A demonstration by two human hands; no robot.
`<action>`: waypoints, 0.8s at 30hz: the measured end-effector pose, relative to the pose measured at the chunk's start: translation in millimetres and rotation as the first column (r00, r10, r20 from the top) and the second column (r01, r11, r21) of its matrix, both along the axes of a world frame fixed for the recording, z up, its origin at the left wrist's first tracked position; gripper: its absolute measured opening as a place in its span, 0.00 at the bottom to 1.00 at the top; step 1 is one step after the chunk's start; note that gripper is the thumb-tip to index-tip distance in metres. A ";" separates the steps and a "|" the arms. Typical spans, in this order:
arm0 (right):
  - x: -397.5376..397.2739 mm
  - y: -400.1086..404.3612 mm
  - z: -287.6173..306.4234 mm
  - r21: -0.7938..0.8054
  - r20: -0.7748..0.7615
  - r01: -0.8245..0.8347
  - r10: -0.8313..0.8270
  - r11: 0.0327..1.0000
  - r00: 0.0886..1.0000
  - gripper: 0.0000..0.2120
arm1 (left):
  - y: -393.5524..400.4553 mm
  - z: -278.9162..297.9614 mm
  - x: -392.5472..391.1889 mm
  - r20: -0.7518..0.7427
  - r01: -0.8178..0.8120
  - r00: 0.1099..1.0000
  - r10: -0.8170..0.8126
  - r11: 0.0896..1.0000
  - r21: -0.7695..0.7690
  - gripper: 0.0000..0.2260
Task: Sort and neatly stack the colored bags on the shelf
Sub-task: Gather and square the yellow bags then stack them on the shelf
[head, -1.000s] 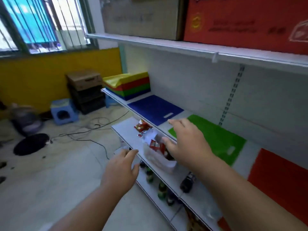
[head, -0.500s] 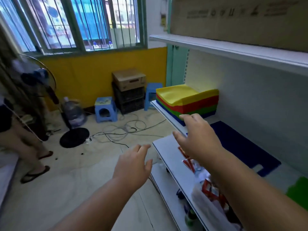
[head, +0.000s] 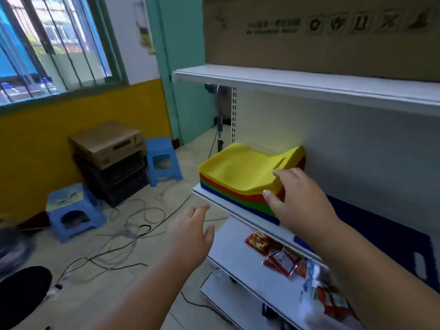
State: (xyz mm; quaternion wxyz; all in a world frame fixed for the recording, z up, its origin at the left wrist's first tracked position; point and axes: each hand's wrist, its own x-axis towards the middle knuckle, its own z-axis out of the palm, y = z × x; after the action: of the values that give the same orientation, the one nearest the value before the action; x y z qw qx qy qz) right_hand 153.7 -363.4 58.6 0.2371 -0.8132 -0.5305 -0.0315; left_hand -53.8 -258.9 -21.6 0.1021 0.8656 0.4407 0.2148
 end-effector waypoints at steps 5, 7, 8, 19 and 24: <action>24.3 45.7 -16.6 -0.035 -0.086 0.127 -0.130 0.991 0.988 0.23 | 76.9 -19.7 33.6 0.026 0.051 0.998 -0.050 0.998 -0.048 0.21; 33.1 59.6 -22.9 -0.053 -0.089 0.178 -0.182 0.983 0.979 0.23 | 99.2 -26.0 42.8 0.000 0.067 0.998 -0.067 0.996 -0.054 0.21; 35.4 64.1 -25.5 -0.071 -0.091 0.203 -0.209 0.977 0.974 0.24 | 109.3 -27.7 45.6 -0.020 0.079 0.997 -0.080 0.995 -0.056 0.21; 16.5 94.2 -38.5 -0.268 0.421 0.401 -0.268 0.876 0.867 0.16 | 217.4 -31.8 64.7 -0.076 0.204 0.973 -0.216 0.969 -0.141 0.23; -10.7 112.1 -56.3 -0.211 0.510 0.483 -0.326 0.850 0.796 0.10 | 256.1 -38.7 56.0 -0.044 0.304 0.950 -0.309 0.948 -0.095 0.14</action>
State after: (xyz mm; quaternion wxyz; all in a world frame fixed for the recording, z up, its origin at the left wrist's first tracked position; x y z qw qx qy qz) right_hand 143.0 -251.3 2.3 -0.0466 -0.9060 -0.3792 -0.1823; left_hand 2.2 -2.8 -60.3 0.1589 0.9241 0.3127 0.1517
